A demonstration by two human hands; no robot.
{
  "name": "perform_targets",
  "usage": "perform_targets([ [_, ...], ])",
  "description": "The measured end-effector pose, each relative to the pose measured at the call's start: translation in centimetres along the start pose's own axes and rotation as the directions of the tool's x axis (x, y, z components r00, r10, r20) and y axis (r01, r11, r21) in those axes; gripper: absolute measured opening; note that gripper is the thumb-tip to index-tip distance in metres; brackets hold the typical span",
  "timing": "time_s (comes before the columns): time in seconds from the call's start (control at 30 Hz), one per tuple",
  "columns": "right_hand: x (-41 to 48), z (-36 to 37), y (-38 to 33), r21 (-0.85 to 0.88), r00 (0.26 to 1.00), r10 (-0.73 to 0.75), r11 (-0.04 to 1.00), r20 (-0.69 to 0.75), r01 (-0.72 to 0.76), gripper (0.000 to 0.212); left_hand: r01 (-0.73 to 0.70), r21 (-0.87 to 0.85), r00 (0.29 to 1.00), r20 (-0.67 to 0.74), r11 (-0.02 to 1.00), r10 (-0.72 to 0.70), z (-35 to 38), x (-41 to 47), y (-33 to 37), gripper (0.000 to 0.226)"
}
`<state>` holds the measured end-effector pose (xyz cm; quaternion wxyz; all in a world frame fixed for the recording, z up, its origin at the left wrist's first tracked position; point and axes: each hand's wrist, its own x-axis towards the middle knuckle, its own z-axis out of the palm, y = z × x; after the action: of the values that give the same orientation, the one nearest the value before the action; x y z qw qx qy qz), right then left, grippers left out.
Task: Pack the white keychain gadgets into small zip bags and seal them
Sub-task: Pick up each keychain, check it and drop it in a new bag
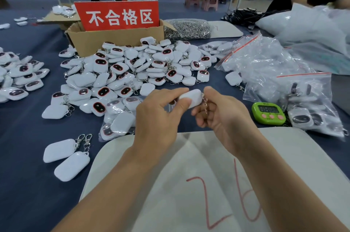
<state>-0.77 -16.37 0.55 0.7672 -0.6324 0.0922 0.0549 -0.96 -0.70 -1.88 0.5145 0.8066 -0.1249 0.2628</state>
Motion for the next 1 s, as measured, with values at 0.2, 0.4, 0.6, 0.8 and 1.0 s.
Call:
perform_targets([
  [0.2, -0.3, -0.7, 0.5, -0.243, 0.977, -0.202, 0.946, 0.072, 0.213, 0.028, 0.04, -0.01, 0.999, 0.031, 0.999, -0.04, -0.2, 0.4, -0.2, 0.02],
  [0.4, 0.0, -0.5, 0.6, -0.259, 0.968, -0.237, 0.943, -0.087, 0.207, 0.025, 0.127, 0.375, 0.992, -0.076, 0.918, -0.106, -0.1, 0.3, 0.0, 0.026],
  [0.6, 0.5, -0.9, 0.9, -0.255, 0.946, -0.224, 0.953, -0.235, 0.162, 0.014, 0.049, 0.685, 0.975, 0.125, 0.727, -0.183, 0.4, 0.1, 0.0, 0.031],
  [0.8, 0.6, 0.7, 1.8, -0.316, 0.961, -0.191, 0.941, -0.2, 0.121, 0.011, -0.055, 0.64, 0.998, 0.04, 0.767, 0.038, 0.2, -0.3, 1.2, 0.056],
  [1.0, 0.7, 2.5, 2.4, -0.258, 0.986, -0.163, 0.954, -0.017, 0.154, 0.012, -0.076, 0.487, 0.997, 0.063, 0.87, 0.052, -0.1, -0.2, 1.6, 0.051],
])
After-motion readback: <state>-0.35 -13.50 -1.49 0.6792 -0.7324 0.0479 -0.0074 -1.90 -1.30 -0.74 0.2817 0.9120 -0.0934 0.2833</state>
